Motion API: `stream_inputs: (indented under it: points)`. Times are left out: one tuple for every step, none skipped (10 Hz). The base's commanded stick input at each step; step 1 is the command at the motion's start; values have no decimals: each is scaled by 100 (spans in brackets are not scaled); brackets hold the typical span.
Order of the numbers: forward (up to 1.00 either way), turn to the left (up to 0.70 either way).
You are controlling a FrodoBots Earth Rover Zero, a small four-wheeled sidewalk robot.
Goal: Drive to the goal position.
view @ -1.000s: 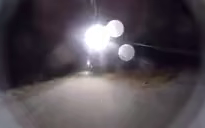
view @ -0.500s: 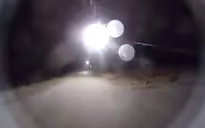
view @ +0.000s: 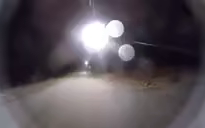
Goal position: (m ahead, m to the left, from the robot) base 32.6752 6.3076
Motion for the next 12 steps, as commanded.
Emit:
stream_inputs:
  points:
    - [70, 3]
    - [70, 3]
    - [70, 11]
    - [70, 16]
    - [70, 16]
    - [70, 16]
    - [70, 16]
    - [70, 16]
    - [70, 16]
    - [70, 16]
    - [70, 19]
    - [70, 20]
